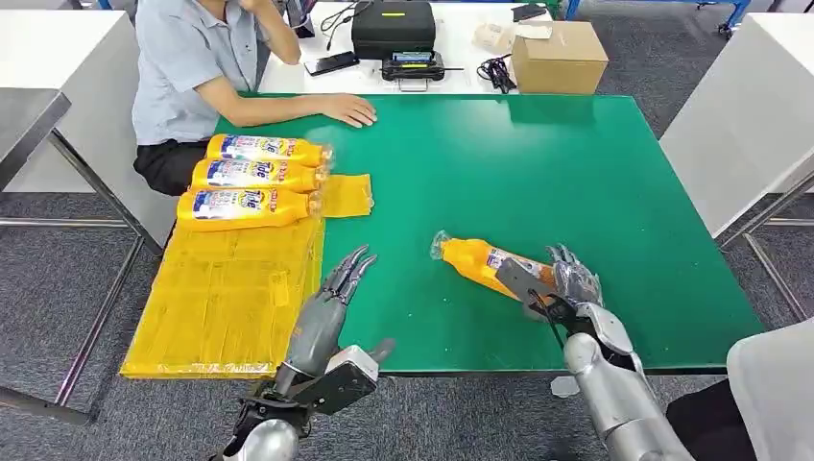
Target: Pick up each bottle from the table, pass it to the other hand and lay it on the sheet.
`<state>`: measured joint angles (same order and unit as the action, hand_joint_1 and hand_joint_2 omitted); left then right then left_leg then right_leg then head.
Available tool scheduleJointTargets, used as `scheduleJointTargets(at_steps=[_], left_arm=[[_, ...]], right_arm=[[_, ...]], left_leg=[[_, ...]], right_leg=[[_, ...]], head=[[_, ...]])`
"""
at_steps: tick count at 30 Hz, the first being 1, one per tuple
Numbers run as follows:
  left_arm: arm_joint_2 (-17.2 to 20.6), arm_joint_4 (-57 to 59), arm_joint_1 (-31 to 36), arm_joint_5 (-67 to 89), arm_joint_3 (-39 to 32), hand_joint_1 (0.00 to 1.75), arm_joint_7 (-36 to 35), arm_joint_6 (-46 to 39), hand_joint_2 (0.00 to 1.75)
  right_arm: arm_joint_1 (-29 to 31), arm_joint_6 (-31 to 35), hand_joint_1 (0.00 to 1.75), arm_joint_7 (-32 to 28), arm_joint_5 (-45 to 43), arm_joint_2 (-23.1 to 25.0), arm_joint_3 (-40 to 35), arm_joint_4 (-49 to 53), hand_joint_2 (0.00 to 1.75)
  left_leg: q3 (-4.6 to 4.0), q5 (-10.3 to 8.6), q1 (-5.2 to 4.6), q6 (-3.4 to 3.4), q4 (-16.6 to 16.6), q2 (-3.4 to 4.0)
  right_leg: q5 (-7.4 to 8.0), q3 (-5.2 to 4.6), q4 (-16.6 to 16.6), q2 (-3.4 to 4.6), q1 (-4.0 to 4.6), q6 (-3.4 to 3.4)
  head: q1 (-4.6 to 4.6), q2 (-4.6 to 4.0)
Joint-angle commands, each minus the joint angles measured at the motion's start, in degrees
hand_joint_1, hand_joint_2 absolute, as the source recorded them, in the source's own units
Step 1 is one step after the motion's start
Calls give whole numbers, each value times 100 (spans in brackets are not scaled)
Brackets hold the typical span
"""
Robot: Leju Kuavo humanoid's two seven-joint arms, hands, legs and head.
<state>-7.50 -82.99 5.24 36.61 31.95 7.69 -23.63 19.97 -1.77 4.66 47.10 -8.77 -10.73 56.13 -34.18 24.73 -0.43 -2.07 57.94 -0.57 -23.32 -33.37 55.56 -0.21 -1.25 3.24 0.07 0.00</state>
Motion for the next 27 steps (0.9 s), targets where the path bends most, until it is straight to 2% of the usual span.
scheduleJointTargets(at_steps=[1,8,9,10,12,16,24,27], left_arm=[[23,451,243,-20,151,0,-14,26,175],[6,512,291,-102,172,0,36,-9,175],[11,527,299,-116,179,0,51,-20,175],[19,550,316,-147,189,0,73,-33,175],[22,586,335,-190,203,0,110,-46,175],[44,691,404,-397,253,0,281,-90,175],[54,694,417,-476,296,0,304,-118,175],[56,669,384,-635,292,0,349,-178,175]], right_arm=[[215,-75,0,20,-27,-173,-341,-620,175],[457,-232,0,-1,-316,-184,-458,-704,175],[445,-237,42,-31,-354,-192,-478,-754,175],[424,-256,175,-88,-422,-212,-500,-826,175],[372,-235,175,-234,-561,-230,-475,-927,175],[253,-461,175,-931,-1394,-234,-163,-1041,175],[252,-325,175,-957,-1437,-228,-247,-989,175],[155,-447,175,-1277,-1986,-138,-129,-817,175]], left_leg=[[11,2,8,10,-2,-1],[8,1,5,9,-1,4],[6,0,3,7,-2,4],[10,2,8,12,0,6],[13,1,10,13,-4,-1],[15,-1,7,9,-7,-12],[19,1,7,10,-5,3],[24,2,9,12,-5,4]], right_leg=[[-2,16,-7,-4,9,-14],[1,10,-3,2,6,-10],[2,8,-3,2,4,-8],[1,13,-4,3,9,-13],[1,19,-9,-4,11,-14],[-1,22,-11,-13,9,-10],[0,20,-8,2,8,-10],[-1,24,-8,6,11,-13]], head=[[0,0],[0,0],[0,0],[0,0],[0,0],[0,0],[2,0],[0,0]])
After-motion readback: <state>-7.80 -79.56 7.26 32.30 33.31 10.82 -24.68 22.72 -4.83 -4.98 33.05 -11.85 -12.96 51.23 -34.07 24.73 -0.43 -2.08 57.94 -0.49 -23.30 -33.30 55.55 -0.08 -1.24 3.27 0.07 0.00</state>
